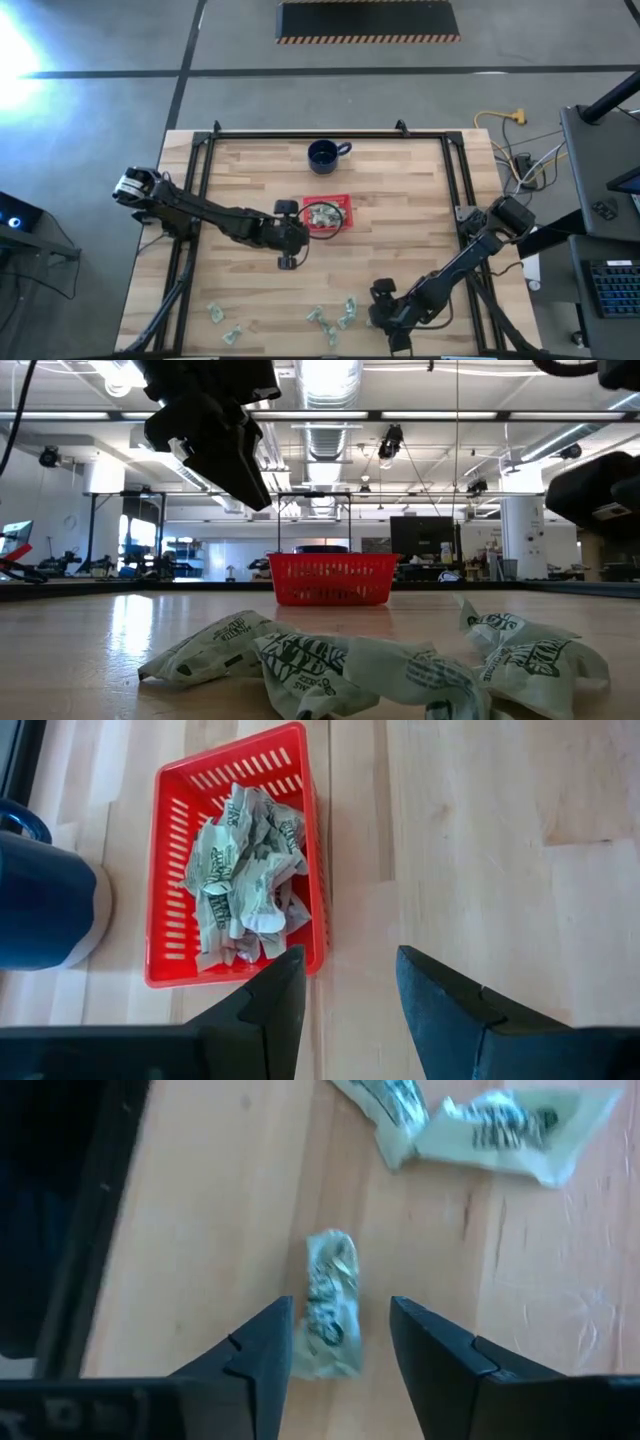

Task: Pick and place items into bin
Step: Put the stevia packet into the red bin

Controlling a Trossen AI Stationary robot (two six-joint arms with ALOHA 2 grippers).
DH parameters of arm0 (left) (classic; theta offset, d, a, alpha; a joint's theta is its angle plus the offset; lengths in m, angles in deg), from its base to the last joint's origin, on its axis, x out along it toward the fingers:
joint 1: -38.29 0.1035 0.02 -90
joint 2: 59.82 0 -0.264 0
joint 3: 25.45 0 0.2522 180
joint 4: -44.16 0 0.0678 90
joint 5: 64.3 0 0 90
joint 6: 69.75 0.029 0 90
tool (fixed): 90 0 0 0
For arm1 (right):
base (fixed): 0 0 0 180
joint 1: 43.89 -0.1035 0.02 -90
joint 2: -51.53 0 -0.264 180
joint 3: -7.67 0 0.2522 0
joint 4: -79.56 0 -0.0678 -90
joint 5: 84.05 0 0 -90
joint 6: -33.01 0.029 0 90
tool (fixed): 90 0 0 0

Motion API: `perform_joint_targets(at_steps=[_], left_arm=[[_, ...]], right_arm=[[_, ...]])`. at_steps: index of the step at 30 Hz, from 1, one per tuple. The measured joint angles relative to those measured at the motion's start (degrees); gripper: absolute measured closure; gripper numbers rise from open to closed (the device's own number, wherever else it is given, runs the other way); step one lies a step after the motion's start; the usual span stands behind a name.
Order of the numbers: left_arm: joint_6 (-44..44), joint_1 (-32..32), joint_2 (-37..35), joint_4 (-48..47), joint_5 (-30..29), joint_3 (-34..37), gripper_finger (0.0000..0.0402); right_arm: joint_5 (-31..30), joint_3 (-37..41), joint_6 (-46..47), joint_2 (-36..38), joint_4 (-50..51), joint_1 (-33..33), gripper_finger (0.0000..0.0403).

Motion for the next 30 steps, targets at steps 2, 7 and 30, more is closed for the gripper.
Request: perform_joint_targets(at_steps=[2, 7, 30], left_arm=[[0.00, 0.00, 0.00, 0.00, 0.00, 0.00, 0.0259], [0.00, 0.00, 0.00, 0.17, 0.00, 0.00, 0.0259], [-1.56, -1.37, -2.95, -0.22, -0.29, 0.00, 0.0259]], right_arm=[[-0.04, 0.45, 0.67, 0.00, -0.09, 0.00, 0.0247], [-0.18, 0.95, 0.95, 0.00, -0.31, 0.00, 0.0263], [-12.59, 0.98, -7.04, 3.83, 5.86, 1.09, 0.0393]])
